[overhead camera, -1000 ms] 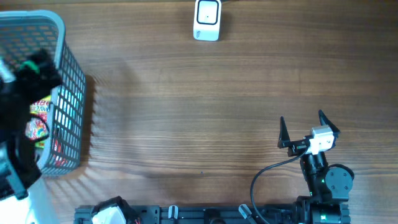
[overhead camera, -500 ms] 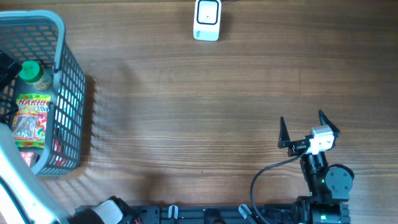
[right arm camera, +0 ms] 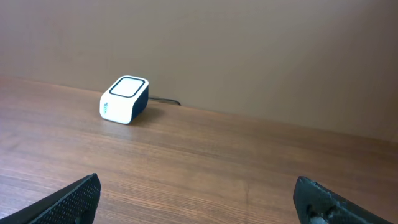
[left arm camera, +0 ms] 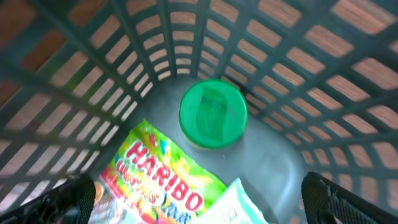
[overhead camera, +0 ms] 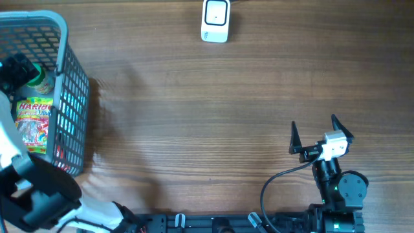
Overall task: Scan the item barcode
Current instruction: 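Move the left gripper into the basket toward the green-capped jar, then grasp the green-capped jar with the left gripper and lift it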
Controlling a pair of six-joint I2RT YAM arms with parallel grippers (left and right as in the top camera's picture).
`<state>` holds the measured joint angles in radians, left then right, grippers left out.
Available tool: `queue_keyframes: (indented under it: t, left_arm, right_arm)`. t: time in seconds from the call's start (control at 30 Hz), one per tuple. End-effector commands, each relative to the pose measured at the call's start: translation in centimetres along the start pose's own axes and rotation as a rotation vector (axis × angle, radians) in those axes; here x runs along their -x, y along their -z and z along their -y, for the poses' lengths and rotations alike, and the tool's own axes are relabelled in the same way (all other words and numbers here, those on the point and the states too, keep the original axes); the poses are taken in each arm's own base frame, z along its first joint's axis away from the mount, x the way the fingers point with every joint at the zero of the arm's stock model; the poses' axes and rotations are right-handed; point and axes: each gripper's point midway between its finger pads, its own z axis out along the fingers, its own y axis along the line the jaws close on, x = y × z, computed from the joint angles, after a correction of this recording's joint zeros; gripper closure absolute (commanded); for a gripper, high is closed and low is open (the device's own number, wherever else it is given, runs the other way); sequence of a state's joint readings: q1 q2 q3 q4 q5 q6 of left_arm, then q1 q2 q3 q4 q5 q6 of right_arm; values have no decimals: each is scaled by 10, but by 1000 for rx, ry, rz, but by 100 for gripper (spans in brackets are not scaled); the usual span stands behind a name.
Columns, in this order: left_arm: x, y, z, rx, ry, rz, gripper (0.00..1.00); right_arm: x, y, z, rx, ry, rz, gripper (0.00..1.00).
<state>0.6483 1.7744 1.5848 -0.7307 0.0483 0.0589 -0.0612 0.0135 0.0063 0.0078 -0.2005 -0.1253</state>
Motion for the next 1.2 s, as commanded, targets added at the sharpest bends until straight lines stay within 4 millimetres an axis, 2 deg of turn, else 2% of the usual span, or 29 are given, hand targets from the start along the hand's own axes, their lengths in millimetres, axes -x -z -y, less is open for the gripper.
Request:
queue_keyframes:
  t: [0.0, 0.33, 0.53, 0.73, 1.13, 1.17]
  left_arm:
    - [-5, -28, 7, -59, -91, -24, 0]
    - [-12, -89, 6, -71, -139, -34, 0]
    - [-12, -107, 6, -75, -142, -21, 0]
    - [-8, -109, 21, -163, -143, 4, 0]
    - [-27, -134, 25, -184, -148, -47, 0]
    - [-28, -135, 25, -185, -166, -50, 5]
  right_arm:
    - [2, 0, 1, -10, 7, 9, 0]
    - [2, 0, 1, -10, 7, 9, 0]
    - [2, 0, 1, -10, 8, 9, 0]
    - [2, 0, 1, -10, 8, 9, 0]
    - [2, 0, 1, -10, 8, 9, 0]
    - [2, 0, 1, -10, 7, 9, 0]
